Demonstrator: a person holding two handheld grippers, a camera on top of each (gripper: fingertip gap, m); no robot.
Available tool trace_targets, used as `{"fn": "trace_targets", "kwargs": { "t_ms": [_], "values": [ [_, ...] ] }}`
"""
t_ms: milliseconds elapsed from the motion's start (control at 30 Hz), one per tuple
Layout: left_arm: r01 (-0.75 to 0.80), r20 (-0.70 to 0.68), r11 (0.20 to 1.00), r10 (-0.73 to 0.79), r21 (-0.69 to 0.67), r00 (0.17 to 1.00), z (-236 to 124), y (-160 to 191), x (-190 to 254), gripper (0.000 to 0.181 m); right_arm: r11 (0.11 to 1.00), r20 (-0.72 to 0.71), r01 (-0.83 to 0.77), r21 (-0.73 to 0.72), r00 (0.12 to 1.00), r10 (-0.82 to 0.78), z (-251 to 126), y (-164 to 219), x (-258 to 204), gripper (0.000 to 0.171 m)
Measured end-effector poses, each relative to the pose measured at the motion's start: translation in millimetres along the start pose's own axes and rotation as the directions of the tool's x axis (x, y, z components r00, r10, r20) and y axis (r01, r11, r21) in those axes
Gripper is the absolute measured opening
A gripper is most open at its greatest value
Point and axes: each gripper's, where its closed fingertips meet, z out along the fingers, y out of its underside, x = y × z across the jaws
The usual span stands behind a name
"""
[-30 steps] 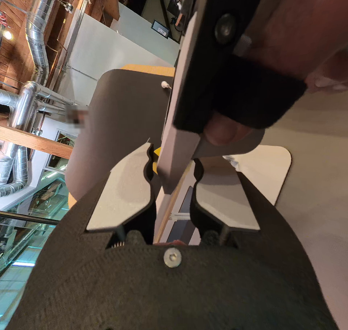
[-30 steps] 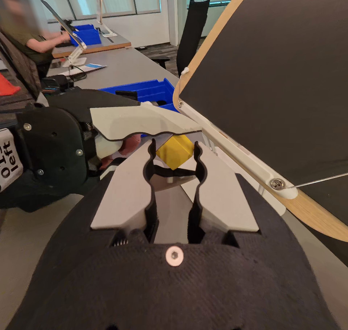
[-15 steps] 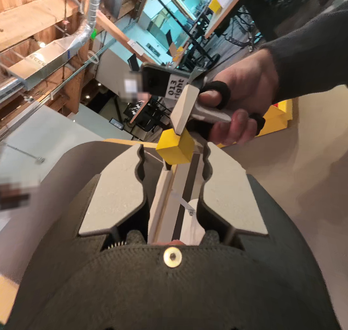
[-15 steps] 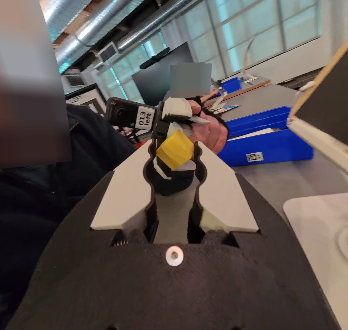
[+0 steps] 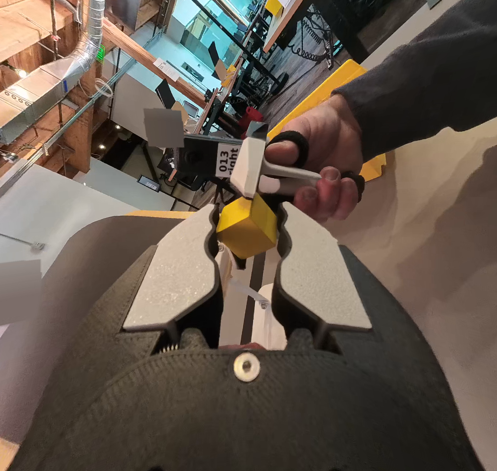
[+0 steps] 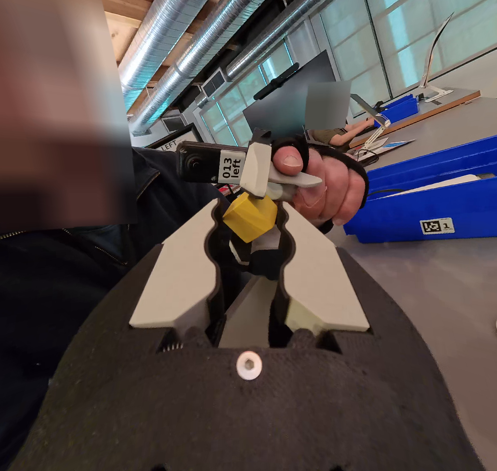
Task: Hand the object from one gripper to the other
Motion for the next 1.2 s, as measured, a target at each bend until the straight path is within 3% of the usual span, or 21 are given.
{"fn": "trace_targets", "kwargs": {
  "t_ms": [200,333,567,700,900,1200],
  "values": [
    [0.0,0.019,0.999,0.001,-0.033,1.0,1.0,5.2,-3.6,0.04,1.0,-0.055,0.023,0.005,0.998,-0.022,-1.3,-2.6,6.5,0.039],
    [-0.006,0.048,0.995,0.011,-0.104,0.999,0.7,16.5,-10.2,0.039,0.997,-0.217,0.073,-0.038,0.973,-0.08,-7.0,-6.0,22.3,0.048],
    [-0.083,0.103,0.93,0.128,-0.359,0.986,4.9,58.0,-19.9,0.039,0.973,-0.509,0.11,-0.203,0.837,-0.201,-20.0,-4.5,48.9,0.059],
    [-0.127,0.108,0.879,0.197,-0.46,0.974,10.2,73.0,-19.1,0.04,0.968,-0.635,0.076,-0.238,0.742,-0.214,-32.5,-4.2,64.9,0.051],
    [-0.129,0.135,0.841,0.232,-0.526,0.963,15.2,80.1,-20.3,0.039,0.965,-0.68,0.033,-0.261,0.704,-0.208,-35.7,4.4,77.0,0.036],
    [-0.082,0.178,0.807,0.226,-0.584,0.958,15.7,90.0,-25.0,0.039,0.961,-0.721,0.064,-0.268,0.648,-0.244,-37.5,2.7,88.1,0.033]
  ]
}}
